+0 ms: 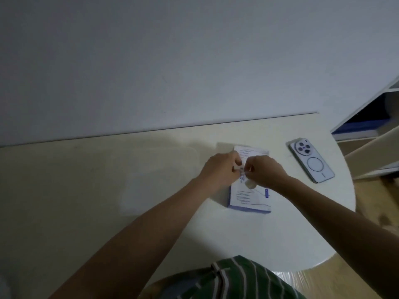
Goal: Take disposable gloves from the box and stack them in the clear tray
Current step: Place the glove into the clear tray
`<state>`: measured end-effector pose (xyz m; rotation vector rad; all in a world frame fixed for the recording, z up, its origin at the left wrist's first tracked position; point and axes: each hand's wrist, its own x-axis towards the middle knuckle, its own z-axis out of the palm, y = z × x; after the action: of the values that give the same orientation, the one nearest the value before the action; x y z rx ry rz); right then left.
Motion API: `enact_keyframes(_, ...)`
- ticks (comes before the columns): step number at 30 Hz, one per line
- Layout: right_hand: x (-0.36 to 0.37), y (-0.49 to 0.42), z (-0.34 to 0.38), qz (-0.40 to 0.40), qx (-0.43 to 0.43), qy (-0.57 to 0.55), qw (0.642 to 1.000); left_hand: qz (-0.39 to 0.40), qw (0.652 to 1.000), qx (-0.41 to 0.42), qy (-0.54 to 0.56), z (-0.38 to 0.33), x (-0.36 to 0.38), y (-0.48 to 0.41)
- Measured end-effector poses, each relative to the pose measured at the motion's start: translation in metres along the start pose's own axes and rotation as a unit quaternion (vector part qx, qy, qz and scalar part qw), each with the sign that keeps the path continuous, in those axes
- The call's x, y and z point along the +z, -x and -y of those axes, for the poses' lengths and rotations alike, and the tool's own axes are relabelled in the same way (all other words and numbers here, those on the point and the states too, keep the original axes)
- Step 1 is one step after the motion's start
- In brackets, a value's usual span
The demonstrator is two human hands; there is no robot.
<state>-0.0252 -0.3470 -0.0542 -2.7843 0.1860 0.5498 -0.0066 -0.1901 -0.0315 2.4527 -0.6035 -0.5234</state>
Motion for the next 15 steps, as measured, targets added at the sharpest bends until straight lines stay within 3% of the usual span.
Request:
enact_keyframes(5,0.031,-0.001,-0.025,-0.007,-0.011,0.065,0.998,0.099,0.994,-0.034,-0.031,-0.007,0.054,-0.018)
enact_keyframes(10,0.037,-0.006,-0.030,-0.052,-0.044,0.106,0.992,0.061,0.996,-0.062,-0.009,0.000,0.073,-0.025)
enact_keyframes(12,0.033,-0.008,-0.032,-0.060,-0.065,0.071,0.993,0.055,0.997,-0.058,-0.014,0.003,0.076,-0.026)
enact_keyframes(15,0.022,-0.007,-0.037,-0.103,-0.107,-0.074,0.986,0.041,0.998,-0.053,0.007,0.005,0.080,-0.025)
